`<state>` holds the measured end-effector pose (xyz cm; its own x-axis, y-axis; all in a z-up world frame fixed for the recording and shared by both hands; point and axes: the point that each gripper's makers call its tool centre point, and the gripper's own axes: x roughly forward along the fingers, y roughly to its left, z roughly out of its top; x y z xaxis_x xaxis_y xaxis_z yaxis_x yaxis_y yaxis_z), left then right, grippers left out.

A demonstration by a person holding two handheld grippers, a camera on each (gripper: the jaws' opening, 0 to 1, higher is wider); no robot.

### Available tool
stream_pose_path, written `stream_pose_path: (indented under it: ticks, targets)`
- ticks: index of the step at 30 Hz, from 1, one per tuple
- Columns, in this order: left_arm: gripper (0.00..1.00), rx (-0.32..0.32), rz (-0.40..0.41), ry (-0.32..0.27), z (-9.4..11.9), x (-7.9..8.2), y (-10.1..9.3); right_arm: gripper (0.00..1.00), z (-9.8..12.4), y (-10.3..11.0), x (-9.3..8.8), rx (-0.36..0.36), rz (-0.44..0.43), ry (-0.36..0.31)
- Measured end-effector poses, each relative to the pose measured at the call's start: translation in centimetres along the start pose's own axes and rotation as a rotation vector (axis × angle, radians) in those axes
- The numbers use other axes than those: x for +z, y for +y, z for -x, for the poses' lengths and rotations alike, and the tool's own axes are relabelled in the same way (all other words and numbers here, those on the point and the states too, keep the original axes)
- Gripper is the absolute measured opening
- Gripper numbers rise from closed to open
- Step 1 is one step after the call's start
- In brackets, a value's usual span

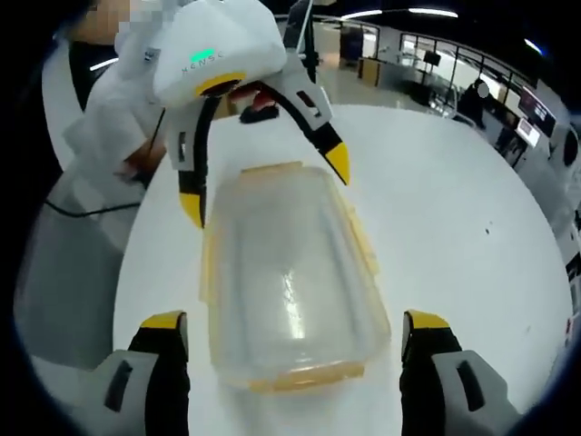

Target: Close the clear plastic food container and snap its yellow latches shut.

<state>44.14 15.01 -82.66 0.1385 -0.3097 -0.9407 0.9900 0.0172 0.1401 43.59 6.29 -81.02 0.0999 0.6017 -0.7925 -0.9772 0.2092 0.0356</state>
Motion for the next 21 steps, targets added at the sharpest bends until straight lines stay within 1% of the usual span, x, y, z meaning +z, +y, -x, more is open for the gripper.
stream_pose_path:
  ticks: [2,6,8,14,16,20,21]
  targets:
    - [0.99,0.001,0.008,-0.003,0.1,0.0,0.0,0.98,0.1,-0.2,0.1,-0.013,-0.008,-0.009]
    - [0.99,0.001,0.034,-0.018,0.4,-0.2,-0.2,0.98,0.8,-0.5,0.6,-0.029,-0.062,-0.053]
    - [0.99,0.000,0.061,-0.028,0.5,-0.4,-0.4,0.98,1.1,-0.5,0.5,-0.037,-0.082,-0.064]
    - [0.99,0.017,0.087,-0.049,0.5,-0.8,-0.8,0.99,1.4,-0.3,-0.1,-0.062,-0.107,-0.079]
    - [0.99,0.026,0.120,-0.069,0.6,-0.7,-0.7,0.99,1.5,-0.2,-0.2,-0.064,-0.120,-0.086]
    - [0.99,0.036,0.145,-0.089,0.9,-0.7,-0.8,0.99,1.8,-0.5,0.0,-0.085,-0.146,-0.116]
    - [0.99,0.036,0.164,-0.101,0.9,-0.7,-0.8,0.98,2.0,-0.5,0.0,-0.091,-0.159,-0.128]
